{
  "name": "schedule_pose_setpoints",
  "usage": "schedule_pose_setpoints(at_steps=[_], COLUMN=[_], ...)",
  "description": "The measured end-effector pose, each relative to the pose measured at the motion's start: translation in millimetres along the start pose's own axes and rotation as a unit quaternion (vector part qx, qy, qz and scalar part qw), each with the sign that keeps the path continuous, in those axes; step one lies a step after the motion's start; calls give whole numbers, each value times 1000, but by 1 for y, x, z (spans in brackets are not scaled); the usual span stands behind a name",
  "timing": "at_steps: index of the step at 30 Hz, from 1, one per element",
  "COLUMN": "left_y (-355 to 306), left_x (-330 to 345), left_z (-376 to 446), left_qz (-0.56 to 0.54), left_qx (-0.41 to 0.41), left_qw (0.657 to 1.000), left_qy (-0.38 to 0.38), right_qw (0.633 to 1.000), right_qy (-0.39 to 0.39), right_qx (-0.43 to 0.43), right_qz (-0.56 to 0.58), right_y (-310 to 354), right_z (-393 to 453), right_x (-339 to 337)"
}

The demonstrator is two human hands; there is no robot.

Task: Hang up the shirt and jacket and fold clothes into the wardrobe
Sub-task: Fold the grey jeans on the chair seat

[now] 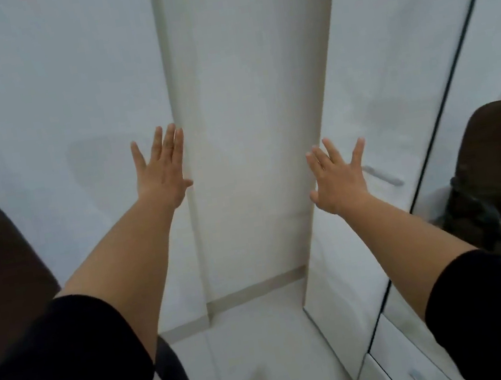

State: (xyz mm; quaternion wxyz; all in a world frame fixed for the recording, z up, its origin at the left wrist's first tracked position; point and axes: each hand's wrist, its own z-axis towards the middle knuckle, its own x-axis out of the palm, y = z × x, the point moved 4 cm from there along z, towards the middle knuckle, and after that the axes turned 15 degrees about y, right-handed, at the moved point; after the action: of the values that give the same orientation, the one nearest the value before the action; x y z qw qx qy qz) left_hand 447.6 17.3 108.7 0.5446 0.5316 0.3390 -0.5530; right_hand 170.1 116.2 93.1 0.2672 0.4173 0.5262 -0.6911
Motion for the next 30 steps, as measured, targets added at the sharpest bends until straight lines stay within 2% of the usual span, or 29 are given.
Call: schedule_pose_setpoints(at_steps=[5, 11, 17, 23, 30], left_y=[73, 169, 244, 298, 316], left_x=[28, 48, 63, 102, 201], left_z=[-62, -171, -262, -307, -318], left_qz=[36, 49, 56, 38, -15], left_qx=[-123, -273, -377, -402, -360], left_qw=[989, 952, 911, 893, 884], left_qy=[68, 129, 157, 199, 297], right_qw=[991, 957, 919, 896, 891], right_qy=[-41, -83, -123, -107, -26], right_qx=[-123, -274, -373, -428, -454], right_qz=[21, 41, 34, 47, 13], right_y=[79, 193, 292, 377, 460], right_z=[19, -6, -56, -100, -125], right_x=[-22, -55, -92, -103, -66])
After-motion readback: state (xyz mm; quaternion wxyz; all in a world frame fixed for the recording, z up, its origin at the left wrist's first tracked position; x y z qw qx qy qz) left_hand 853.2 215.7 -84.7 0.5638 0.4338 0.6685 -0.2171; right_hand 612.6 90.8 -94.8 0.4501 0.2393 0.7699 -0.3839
